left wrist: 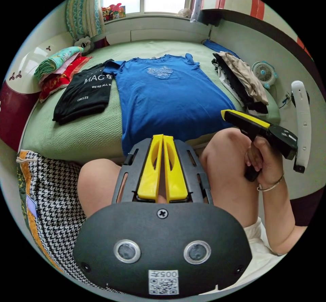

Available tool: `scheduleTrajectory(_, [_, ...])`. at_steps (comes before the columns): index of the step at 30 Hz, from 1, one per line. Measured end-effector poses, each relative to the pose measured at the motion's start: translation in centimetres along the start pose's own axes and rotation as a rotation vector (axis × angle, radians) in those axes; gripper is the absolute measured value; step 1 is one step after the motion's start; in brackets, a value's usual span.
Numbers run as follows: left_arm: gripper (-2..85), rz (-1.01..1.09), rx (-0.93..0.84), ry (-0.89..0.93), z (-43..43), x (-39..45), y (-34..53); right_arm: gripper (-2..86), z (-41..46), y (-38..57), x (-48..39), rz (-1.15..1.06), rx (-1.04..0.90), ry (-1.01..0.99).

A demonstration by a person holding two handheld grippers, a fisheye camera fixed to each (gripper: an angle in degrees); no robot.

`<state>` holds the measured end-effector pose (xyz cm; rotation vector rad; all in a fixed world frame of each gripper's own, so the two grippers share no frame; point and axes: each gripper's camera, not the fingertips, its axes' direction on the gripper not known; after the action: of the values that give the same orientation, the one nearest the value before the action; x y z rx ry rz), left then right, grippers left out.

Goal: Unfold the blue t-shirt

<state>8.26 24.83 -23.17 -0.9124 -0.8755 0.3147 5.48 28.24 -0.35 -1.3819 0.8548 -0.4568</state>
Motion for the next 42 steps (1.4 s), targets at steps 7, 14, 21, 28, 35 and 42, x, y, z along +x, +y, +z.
scheduleTrajectory(7, [-0.7, -0.002, -0.001, 0.016, 0.3, 0.1, 0.1, -1.0, 0.0, -0.1, -0.2, 0.0, -0.005, -0.005])
scheduleTrajectory(14, [-0.7, -0.004, -0.005, 0.017, 0.8, 0.1, 0.0, -1.0, 0.0, -0.3, -0.3, 0.0, -0.008, -0.011])
scheduleTrajectory(21, [-0.7, -0.01, -0.017, 0.022, 1.5, -0.2, -0.5, -1.0, 0.1, -0.6, -0.3, 0.001, -0.011, -0.015])
scheduleTrajectory(28, [-0.7, -0.001, -0.023, 0.031, 2.1, -0.3, -1.5, -1.0, 0.3, -1.1, -0.2, 0.005, -0.015, -0.019])
scheduleTrajectory(35, [-0.7, 0.002, -0.029, 0.039, 2.6, -0.7, -2.6, -1.0, 0.6, -1.8, -0.1, 0.005, -0.021, -0.023])
scheduleTrajectory(42, [-0.7, -0.003, -0.038, 0.05, 3.2, -1.6, -4.0, -1.0, 1.0, -2.6, 0.0, 0.006, -0.024, -0.023])
